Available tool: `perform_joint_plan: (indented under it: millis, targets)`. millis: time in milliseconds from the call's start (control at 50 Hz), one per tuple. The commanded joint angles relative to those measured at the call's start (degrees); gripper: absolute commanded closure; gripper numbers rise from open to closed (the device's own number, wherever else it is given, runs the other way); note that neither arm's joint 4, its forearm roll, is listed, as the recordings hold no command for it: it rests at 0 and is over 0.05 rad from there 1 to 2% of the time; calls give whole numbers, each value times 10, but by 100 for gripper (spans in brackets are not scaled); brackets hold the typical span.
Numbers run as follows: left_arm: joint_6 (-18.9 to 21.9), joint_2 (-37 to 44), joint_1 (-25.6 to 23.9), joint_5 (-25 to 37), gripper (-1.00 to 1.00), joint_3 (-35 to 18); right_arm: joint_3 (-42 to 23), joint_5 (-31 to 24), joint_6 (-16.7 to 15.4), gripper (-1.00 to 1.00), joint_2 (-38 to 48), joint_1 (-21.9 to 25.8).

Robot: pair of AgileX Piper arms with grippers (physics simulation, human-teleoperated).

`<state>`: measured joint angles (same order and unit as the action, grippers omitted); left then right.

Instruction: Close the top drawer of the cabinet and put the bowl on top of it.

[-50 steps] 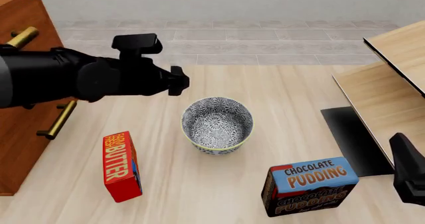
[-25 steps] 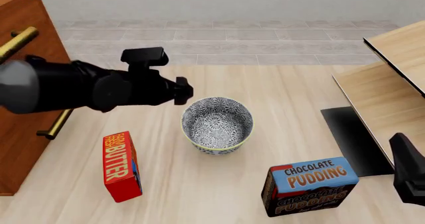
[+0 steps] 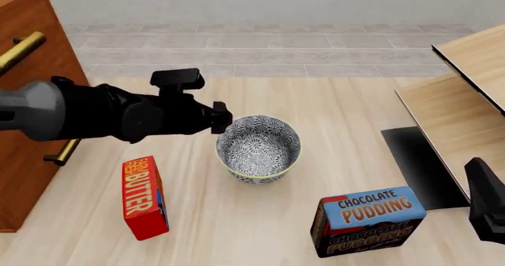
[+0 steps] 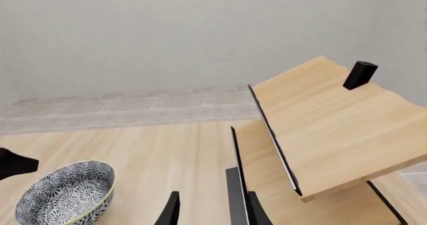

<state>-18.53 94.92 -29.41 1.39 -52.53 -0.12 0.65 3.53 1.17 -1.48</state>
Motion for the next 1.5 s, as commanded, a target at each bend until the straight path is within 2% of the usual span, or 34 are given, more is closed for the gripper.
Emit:
perform_joint_plan:
  millis: [20, 1500]
  targets:
    - [-8, 13, -4, -13, -100, 7, 0, -2, 0, -100, -3, -1]
    - [-51, 81, -30, -77, -100, 35, 1, -1, 0, -100, -1, 1]
